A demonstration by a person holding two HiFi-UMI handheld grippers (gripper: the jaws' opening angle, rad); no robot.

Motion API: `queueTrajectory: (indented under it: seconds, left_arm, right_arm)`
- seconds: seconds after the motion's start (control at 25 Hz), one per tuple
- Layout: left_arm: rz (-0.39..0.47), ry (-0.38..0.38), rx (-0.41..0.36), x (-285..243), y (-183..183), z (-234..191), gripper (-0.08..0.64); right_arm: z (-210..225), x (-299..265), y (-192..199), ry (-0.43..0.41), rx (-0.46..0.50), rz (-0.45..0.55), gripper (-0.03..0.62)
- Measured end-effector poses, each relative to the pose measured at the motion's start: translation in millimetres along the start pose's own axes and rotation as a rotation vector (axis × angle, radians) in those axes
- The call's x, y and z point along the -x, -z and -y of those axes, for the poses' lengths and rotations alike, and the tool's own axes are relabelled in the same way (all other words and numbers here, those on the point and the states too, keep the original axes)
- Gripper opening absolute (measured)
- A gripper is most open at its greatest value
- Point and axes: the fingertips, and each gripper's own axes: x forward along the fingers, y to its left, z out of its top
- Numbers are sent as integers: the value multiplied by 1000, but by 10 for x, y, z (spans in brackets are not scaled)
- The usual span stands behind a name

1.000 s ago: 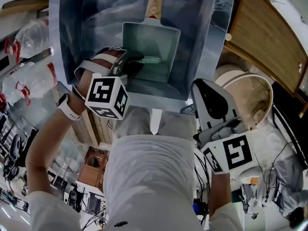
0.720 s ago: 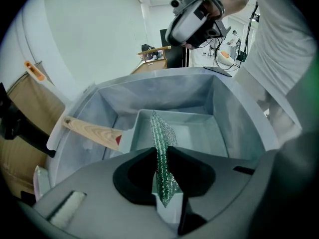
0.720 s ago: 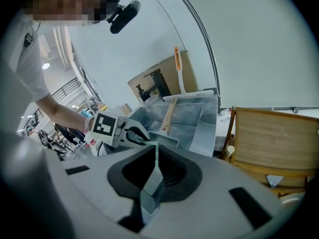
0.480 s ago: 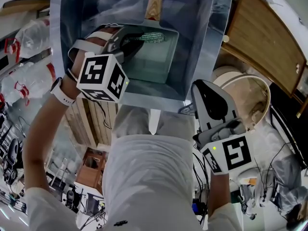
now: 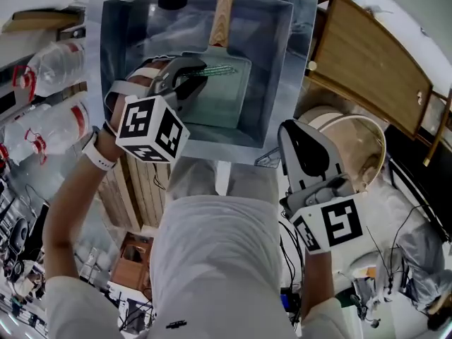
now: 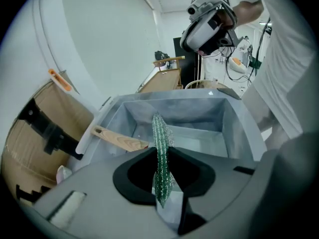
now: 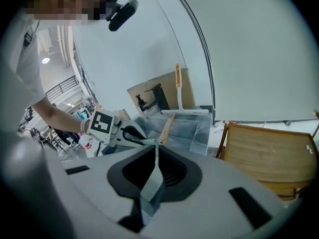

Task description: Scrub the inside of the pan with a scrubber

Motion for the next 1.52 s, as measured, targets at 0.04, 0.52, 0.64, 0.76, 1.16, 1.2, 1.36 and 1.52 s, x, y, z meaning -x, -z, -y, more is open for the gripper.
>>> queueTrajectory:
  seconds: [0.04, 0.52, 0.64, 0.76, 1.16, 1.2, 1.36, 1.52]
  left_arm:
    - [10, -14, 22, 76, -43, -11, 75]
    - [116, -196, 424, 1320, -373, -138, 75]
    - [167, -263, 565, 1693, -432, -149, 75]
    - [232, -312, 677, 2039, -495, -121, 75]
    - [350, -407, 863, 2633, -442, 173, 75]
    - [350, -408, 873, 2657, -415, 201, 75]
    - [373, -409, 911, 2744, -361, 234, 75]
    - [394, -420, 921, 2780, -341, 200, 75]
  right_arm:
    - [-23, 39, -54, 7, 3, 11, 17]
    - [-533, 604, -662, 67, 95, 104, 17]
    - [-627, 773, -769, 84, 126, 116, 17]
    - [-666, 951, -821, 108, 150, 125, 17]
    - [-770, 1161, -731, 115, 216, 122, 17]
    - [-800, 1147, -717, 109, 215, 118, 17]
    - [-969, 1113, -739, 78, 249, 114, 17]
    - [-1086, 1040, -779, 64, 303, 113, 17]
